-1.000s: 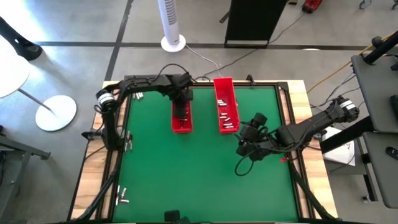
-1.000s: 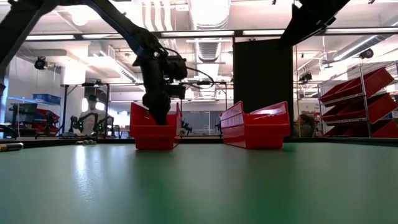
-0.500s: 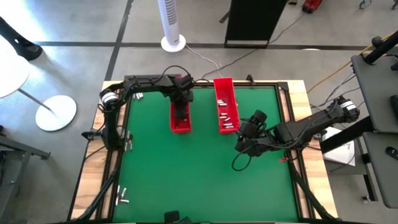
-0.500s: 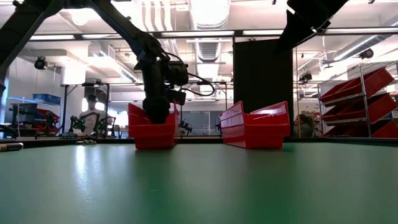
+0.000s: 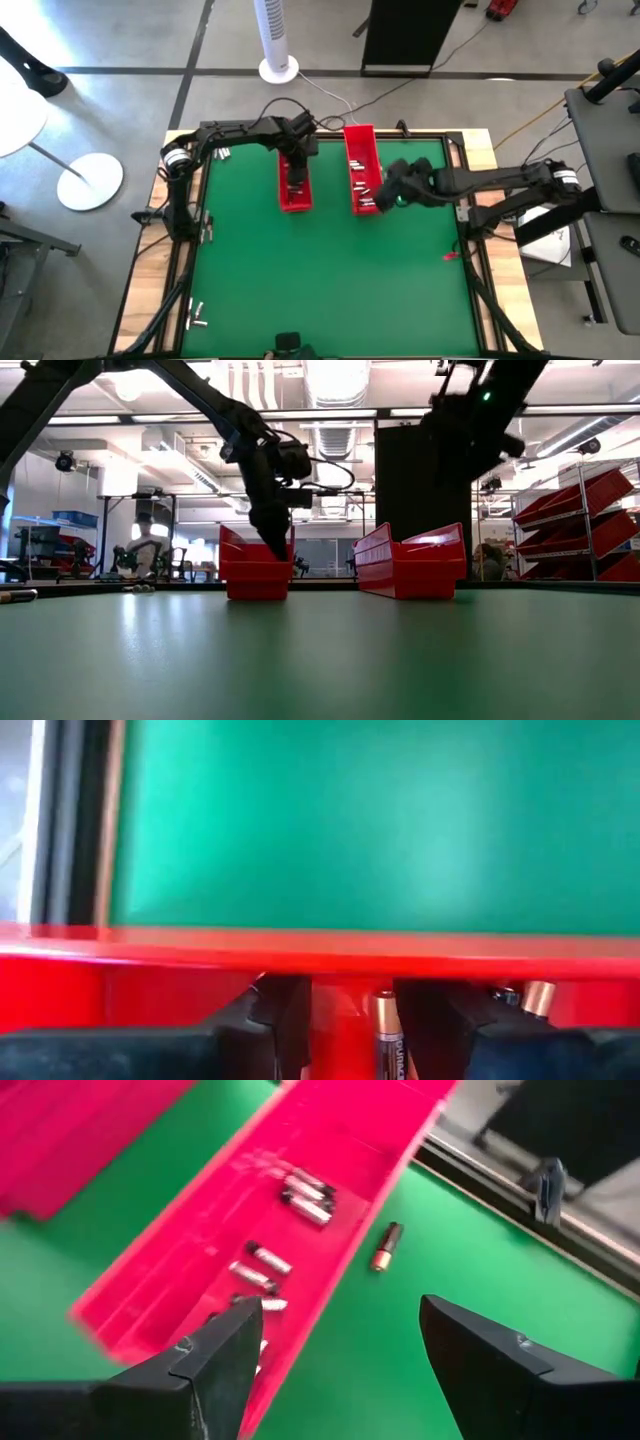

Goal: Sort batteries
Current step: Adjust the left red bin, then put the brown battery into the left red bin

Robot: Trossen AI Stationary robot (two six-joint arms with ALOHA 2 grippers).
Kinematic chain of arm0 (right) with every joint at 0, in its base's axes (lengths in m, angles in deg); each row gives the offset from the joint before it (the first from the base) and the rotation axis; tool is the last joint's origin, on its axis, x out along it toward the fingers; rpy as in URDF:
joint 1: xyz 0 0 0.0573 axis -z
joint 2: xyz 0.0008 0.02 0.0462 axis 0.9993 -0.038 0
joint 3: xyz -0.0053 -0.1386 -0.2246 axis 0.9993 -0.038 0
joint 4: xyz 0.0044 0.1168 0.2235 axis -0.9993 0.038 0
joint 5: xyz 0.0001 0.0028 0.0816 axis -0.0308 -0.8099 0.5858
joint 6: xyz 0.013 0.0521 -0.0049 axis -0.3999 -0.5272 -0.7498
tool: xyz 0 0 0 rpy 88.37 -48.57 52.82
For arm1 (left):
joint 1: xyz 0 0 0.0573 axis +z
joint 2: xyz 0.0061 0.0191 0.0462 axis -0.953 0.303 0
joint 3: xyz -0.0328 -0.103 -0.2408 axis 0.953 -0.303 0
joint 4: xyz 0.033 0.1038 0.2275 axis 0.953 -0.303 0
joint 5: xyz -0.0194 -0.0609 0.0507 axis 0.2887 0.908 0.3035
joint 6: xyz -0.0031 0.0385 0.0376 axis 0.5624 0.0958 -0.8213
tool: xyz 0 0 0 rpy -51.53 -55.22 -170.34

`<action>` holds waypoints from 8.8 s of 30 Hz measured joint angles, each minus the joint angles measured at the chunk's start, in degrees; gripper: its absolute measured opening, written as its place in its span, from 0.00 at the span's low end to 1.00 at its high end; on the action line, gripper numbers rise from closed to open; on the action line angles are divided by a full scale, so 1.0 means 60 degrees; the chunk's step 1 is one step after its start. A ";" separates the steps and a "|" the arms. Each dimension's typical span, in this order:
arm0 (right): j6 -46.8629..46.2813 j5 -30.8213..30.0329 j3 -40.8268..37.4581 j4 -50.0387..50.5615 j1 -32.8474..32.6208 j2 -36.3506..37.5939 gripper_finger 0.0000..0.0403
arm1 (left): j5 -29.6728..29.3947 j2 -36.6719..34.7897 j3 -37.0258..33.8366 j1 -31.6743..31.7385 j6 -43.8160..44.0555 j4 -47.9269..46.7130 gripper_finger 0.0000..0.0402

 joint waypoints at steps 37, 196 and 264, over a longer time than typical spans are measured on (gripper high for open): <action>0.0248 0.4155 -0.1480 -0.2830 0.3453 -0.0835 0.58 | -0.0059 -0.0044 0.0586 -0.0390 0.0396 -0.0120 0.31; 0.1526 0.3701 -0.2404 -0.4564 0.8646 -0.2497 0.42 | -0.0053 -0.6158 -0.4707 -0.4252 0.4880 0.4292 0.31; -0.0464 0.2285 0.0134 -0.2002 0.9406 -0.2793 0.44 | -0.0572 -0.6386 -0.7890 -0.4918 0.4547 1.1107 0.31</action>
